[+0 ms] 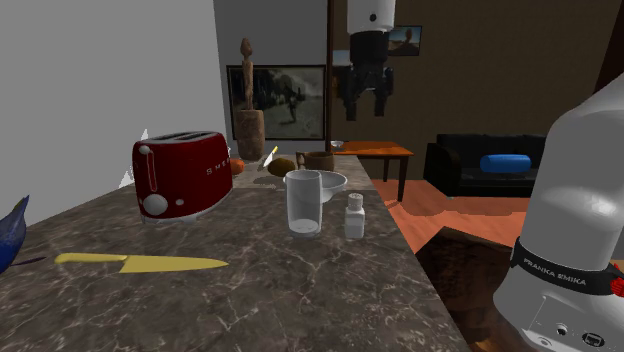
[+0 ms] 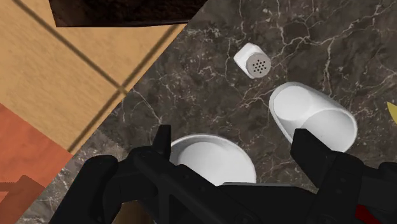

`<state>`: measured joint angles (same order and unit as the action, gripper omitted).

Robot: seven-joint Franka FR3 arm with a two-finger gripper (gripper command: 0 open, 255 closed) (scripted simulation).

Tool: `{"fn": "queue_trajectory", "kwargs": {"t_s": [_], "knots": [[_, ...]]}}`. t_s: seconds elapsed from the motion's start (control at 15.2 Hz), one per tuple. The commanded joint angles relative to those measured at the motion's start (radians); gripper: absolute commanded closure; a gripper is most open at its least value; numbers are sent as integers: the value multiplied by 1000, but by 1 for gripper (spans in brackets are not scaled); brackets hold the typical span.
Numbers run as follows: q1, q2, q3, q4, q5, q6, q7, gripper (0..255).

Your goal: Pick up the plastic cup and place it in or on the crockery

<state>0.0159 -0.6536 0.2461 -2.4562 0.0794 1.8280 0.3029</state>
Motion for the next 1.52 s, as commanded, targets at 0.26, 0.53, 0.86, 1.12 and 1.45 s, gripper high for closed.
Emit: {"fn": "queue_trajectory", "kwargs": {"t_s": [0.26, 0.53, 0.86, 1.12, 1.45], "knots": [[4, 155, 120, -10, 27, 179, 157, 0], [-9, 289, 200, 20, 8, 289, 270, 0], [-17, 354, 226, -1, -12, 373, 309, 0], [-23, 384, 234, -27, -24, 427, 319, 0], [-23, 384, 234, -27, -24, 427, 319, 0]]}}
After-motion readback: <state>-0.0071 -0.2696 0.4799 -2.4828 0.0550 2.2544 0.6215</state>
